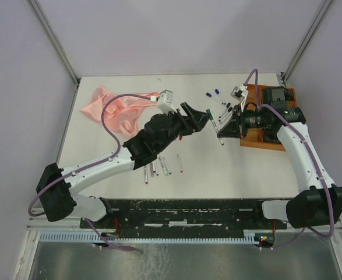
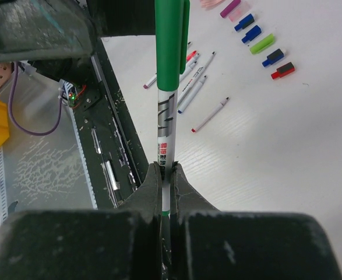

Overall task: Open the pen caps
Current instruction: Open the pen cap from the pen.

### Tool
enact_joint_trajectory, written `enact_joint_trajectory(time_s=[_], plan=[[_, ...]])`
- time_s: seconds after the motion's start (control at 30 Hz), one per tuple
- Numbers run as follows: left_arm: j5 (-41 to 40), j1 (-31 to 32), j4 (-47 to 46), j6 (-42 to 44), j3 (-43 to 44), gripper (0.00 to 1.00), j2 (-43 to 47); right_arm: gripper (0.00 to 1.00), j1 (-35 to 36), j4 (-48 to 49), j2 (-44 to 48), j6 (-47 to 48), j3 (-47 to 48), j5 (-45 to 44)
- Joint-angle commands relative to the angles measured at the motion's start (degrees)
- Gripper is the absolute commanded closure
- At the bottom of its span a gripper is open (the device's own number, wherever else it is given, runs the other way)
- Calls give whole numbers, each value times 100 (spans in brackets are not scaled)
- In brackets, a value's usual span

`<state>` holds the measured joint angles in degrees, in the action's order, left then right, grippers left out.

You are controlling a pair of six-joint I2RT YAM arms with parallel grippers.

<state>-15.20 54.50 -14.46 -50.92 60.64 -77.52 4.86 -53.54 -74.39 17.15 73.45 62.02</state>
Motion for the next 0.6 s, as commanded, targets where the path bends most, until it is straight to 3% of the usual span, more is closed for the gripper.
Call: enact_joint_trajectory(time_s=[0.0, 0.2, 0.4, 0.5, 0.57], plan=[[-478, 102, 162, 28, 456, 19, -284, 100, 92, 246, -29, -28, -17, -103], [-589, 102, 93, 81, 752, 29, -609, 100, 271, 274, -91, 33, -51, -384], [-333, 97, 136, 61, 886, 59, -814, 100, 435, 257, -155, 75, -32, -621], [-242, 101, 130, 22, 800, 80, -794, 100, 482, 234, -191, 98, -17, -678], [-177, 96, 128, 18, 760, 85, -777, 100, 520, 220, -189, 115, -8, -707]])
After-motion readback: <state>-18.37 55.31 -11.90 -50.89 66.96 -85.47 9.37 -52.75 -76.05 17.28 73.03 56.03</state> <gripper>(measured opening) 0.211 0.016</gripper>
